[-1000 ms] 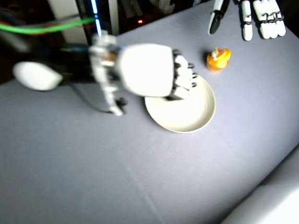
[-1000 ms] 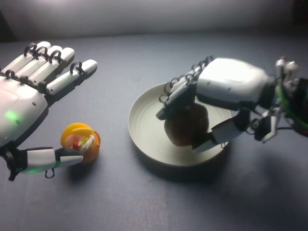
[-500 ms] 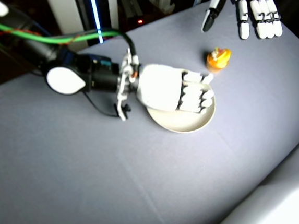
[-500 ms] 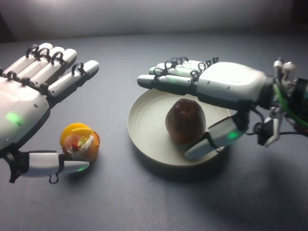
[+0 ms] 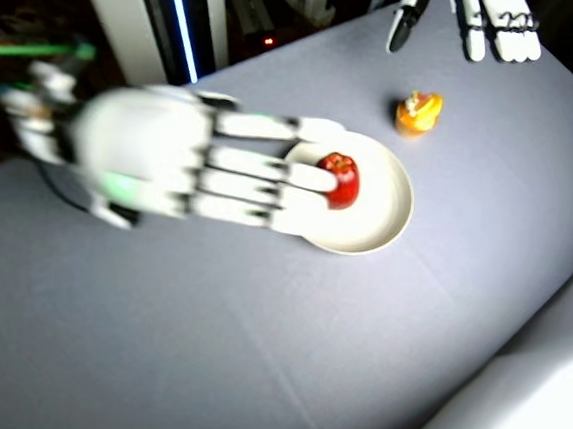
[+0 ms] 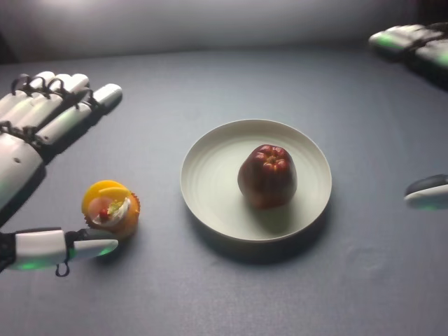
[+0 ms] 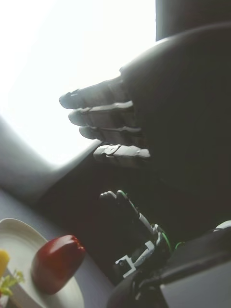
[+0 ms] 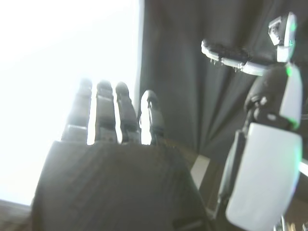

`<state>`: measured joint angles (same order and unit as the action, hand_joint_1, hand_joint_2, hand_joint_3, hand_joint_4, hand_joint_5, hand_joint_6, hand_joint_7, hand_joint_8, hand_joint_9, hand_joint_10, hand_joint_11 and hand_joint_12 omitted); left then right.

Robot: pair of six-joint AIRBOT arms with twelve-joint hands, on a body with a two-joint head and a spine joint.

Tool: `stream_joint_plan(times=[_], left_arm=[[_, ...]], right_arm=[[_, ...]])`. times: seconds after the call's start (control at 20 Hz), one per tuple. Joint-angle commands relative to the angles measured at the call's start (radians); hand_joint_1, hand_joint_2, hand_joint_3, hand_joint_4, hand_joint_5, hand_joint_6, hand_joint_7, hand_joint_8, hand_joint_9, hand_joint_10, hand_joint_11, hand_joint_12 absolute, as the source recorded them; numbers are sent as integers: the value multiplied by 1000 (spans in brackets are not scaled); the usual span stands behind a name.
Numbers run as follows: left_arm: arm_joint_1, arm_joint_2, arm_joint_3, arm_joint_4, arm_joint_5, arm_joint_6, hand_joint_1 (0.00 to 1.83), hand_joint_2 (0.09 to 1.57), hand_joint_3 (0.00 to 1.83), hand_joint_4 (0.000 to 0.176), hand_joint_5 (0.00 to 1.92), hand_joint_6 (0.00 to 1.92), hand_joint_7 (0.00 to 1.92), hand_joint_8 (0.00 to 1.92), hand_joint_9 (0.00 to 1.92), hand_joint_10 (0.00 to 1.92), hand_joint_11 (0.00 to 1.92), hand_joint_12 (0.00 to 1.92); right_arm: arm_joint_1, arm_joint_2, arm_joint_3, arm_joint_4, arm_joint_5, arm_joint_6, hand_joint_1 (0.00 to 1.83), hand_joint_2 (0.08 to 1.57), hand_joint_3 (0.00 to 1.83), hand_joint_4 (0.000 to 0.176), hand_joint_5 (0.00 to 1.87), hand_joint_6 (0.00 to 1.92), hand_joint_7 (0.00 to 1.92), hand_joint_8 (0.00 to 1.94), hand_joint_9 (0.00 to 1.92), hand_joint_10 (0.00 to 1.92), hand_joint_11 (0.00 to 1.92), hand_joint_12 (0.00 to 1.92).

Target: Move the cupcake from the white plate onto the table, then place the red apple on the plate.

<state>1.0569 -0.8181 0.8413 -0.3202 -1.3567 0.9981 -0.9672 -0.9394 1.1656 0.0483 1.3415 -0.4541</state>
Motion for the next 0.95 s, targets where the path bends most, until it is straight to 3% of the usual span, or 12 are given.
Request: stream_joint_plan(times=[0.0,0.15,0.25,0.3,0.35,0.4,0.5,0.55,0.6,0.65,0.85,0.9], left_arm=[[0,14,8,17,-202,-37,769,841,9,176,0,0,0,0,0,0,0,0],[5,13,19,49,-289,-116,632,861,0,110,0,0,90,7,98,10,9,414],[4,5,29,73,-338,-166,403,1153,39,46,588,209,127,2,106,2,0,501],[4,7,25,86,-373,-178,464,1193,24,150,479,141,77,6,20,0,0,99],[-16,15,20,105,-373,-174,350,1223,10,164,313,41,74,3,3,0,12,29],[-36,15,22,120,-373,-165,173,1358,17,60,166,7,109,6,37,8,4,16],[-97,18,37,141,-374,-180,154,1411,18,85,62,5,22,0,15,4,0,0],[-122,24,43,142,-374,-194,356,1336,13,0,361,47,207,36,226,32,0,581],[-147,35,40,143,-374,-193,261,1447,18,0,484,100,296,33,251,28,0,721],[-158,41,37,144,-374,-194,246,1439,3,0,511,112,440,80,388,99,0,1107],[-162,28,12,99,-374,-229,58,1471,0,0,247,1383,520,1342,488,1559,260,1857],[-164,12,15,88,-374,-271,133,1391,0,0,430,1438,531,1364,424,1600,180,1908]], right_arm=[[-21,13,-12,63,245,-3,776,793,8,176,0,0,0,0,0,0,0,0],[-120,22,-43,138,403,-1,828,838,23,176,0,0,0,0,0,0,0,0],[-131,22,-50,127,421,1,743,904,5,141,0,0,155,12,154,15,88,335],[-125,22,-52,102,421,1,685,940,1,103,29,4,288,24,321,15,75,636],[-100,21,-60,78,421,0,612,1021,5,44,225,16,368,13,423,18,54,742],[-88,21,-68,65,422,-2,573,1156,14,0,297,10,374,4,391,3,10,748],[-28,22,-79,7,422,-30,355,1178,6,56,211,3,131,1,152,0,0,308],[1,22,-84,-8,422,-34,276,1170,1,152,184,5,25,0,30,0,0,61],[8,34,-98,-9,423,-33,641,1104,0,96,283,12,157,11,96,17,0,11],[19,54,-122,-2,423,-28,789,1096,15,3,396,47,287,57,318,4,0,656],[55,71,-165,51,424,5,752,1282,0,11,679,52,910,84,757,802,437,1651],[70,60,-172,71,424,7,783,1326,13,121,586,1280,885,611,721,1215,405,1792]])
